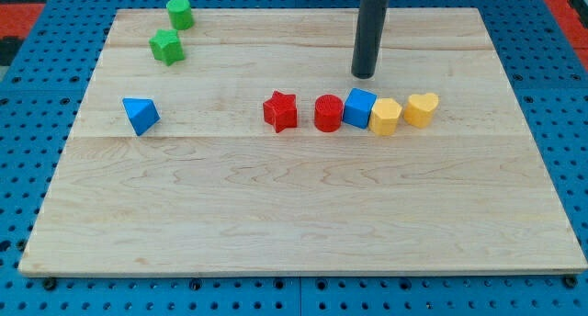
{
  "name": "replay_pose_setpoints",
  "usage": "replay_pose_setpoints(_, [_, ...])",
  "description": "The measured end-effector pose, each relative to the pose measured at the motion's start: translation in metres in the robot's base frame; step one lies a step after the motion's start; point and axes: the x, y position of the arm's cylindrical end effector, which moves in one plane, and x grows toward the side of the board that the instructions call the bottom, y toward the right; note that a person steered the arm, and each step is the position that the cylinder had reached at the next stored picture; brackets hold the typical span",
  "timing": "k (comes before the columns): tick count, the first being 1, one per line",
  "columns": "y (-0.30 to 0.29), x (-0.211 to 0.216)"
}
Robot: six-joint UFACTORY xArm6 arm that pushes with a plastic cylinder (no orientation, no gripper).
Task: Move your arm towards the center right
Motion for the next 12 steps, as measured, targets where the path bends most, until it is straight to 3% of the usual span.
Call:
replay_pose_setpoints(1, [0.036, -0.038])
replay_pose_setpoints(2, [0.064, -0.046])
replay_pose_setpoints(12, [0.118, -0.052])
